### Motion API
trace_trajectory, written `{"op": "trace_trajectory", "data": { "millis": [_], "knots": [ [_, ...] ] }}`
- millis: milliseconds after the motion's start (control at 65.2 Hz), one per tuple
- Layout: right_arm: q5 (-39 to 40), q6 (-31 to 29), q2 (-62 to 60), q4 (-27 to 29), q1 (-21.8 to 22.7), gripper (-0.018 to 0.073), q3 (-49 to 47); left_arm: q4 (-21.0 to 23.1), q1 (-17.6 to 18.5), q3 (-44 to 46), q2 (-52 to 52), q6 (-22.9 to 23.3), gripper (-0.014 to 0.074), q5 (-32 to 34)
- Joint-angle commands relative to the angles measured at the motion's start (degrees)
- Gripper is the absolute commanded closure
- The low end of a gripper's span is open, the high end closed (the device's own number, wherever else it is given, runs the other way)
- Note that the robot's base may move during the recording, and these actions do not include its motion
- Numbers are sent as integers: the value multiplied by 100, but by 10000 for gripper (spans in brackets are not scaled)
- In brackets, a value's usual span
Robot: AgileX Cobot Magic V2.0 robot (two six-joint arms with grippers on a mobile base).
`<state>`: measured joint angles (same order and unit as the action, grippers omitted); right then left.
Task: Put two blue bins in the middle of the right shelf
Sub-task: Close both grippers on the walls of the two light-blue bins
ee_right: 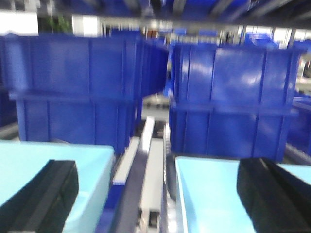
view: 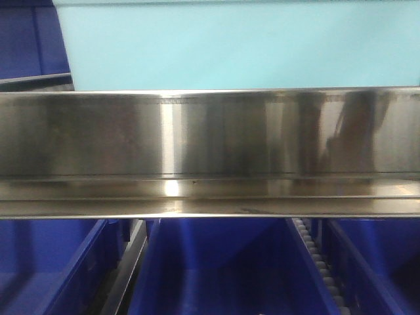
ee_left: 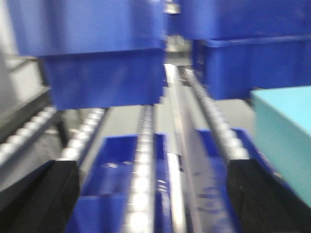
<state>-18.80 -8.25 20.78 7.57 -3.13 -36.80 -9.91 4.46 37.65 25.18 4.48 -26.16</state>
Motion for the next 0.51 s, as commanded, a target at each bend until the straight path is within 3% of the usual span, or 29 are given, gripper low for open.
{"op": "trace_trajectory", "data": {
  "millis": [0,138,276,491],
  "knots": [
    [138,-91,306,-98,-25,1,-98,268,380,354,491,-16,46,-170],
    [-134,-91,1012,-98,-144,1,-690,537,986,1245,1522,-16,46,-734],
    [-1099,-91,2026,-98,-387,1,-1711,560,1489,2424,2589,-16,46,-1398],
    [-2825,-91,3741,-88,-743,1,-3719,630,1627,4557,4394,30,46,-2875]
  ]
}}
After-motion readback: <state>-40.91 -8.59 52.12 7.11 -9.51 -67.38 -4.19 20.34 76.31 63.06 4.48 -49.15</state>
